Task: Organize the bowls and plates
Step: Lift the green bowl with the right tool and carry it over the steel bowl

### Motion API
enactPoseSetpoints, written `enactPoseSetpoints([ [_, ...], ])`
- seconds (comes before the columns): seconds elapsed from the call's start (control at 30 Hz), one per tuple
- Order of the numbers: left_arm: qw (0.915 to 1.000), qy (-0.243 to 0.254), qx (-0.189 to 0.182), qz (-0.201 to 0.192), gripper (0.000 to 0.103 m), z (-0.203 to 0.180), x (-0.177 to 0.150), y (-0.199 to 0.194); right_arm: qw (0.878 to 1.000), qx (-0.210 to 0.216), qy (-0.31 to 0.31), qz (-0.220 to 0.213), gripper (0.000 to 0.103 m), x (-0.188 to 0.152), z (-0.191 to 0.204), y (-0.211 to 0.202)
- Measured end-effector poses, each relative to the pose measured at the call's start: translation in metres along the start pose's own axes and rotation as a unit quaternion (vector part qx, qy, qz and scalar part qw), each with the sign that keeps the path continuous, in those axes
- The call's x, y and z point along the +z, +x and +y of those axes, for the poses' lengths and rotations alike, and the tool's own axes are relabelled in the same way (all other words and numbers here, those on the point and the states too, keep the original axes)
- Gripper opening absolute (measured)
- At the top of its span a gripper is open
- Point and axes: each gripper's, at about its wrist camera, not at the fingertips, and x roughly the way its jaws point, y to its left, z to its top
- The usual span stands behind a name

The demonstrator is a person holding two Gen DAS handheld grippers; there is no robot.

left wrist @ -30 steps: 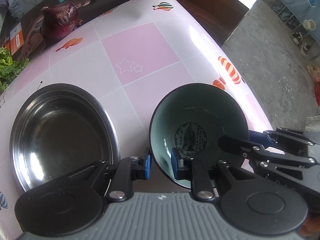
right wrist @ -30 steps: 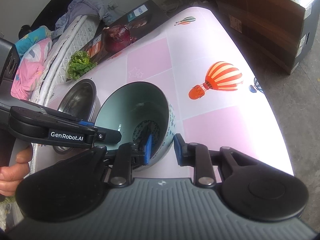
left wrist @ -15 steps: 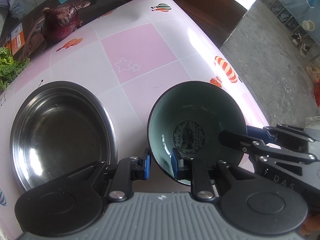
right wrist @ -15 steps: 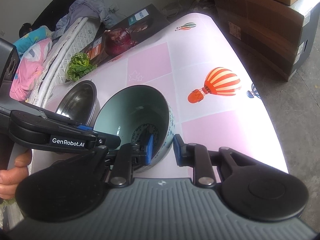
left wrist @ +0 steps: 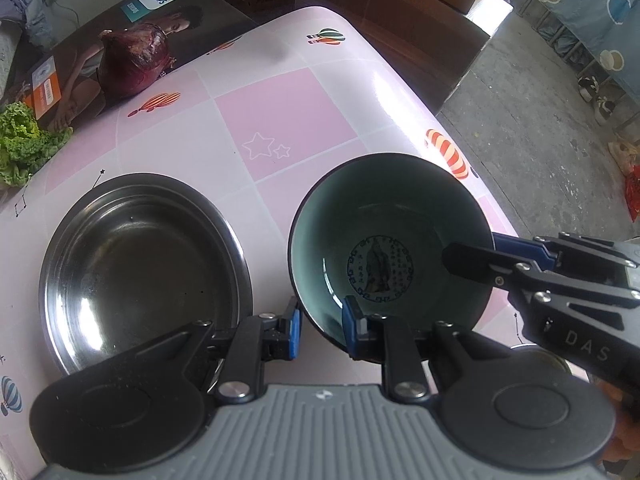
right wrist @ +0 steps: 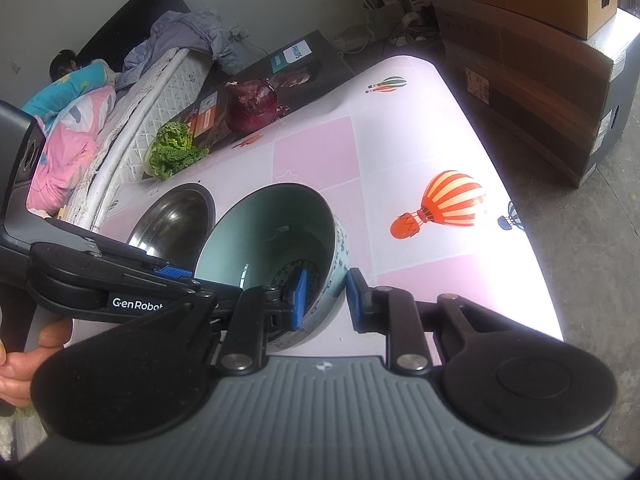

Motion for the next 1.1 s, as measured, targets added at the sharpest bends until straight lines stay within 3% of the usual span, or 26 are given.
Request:
enactPoseSetpoints([
  [0.33,0.9993,-0.02,0.008,-0.03,0.021,0.021,-0.003,-0.037,0.999,0.019,-0.028,-0.031,0.021,0.019,0.036,-0.017],
  [0.53,0.9974,-0.051,0.021,-0.047,0.022,0.058,-0.01,-0.06,0.997,0.048,-0.044,-0.042,0.021,0.036,0.072,-0.01],
  [0.8,0.9917,-0.105,0.06,-0.045,0.021,0.123,-0.023,-0.061,0.994,0.085,-0.063,-0.007,0.021,0.045,0.127,0.043],
  [1.1,0.9905,-0.125,0.055,-0.02,0.021,0.157,-0.033,-0.028,0.994,0.064,-0.075,0.039,0.021,0.034,0.145,0.098],
])
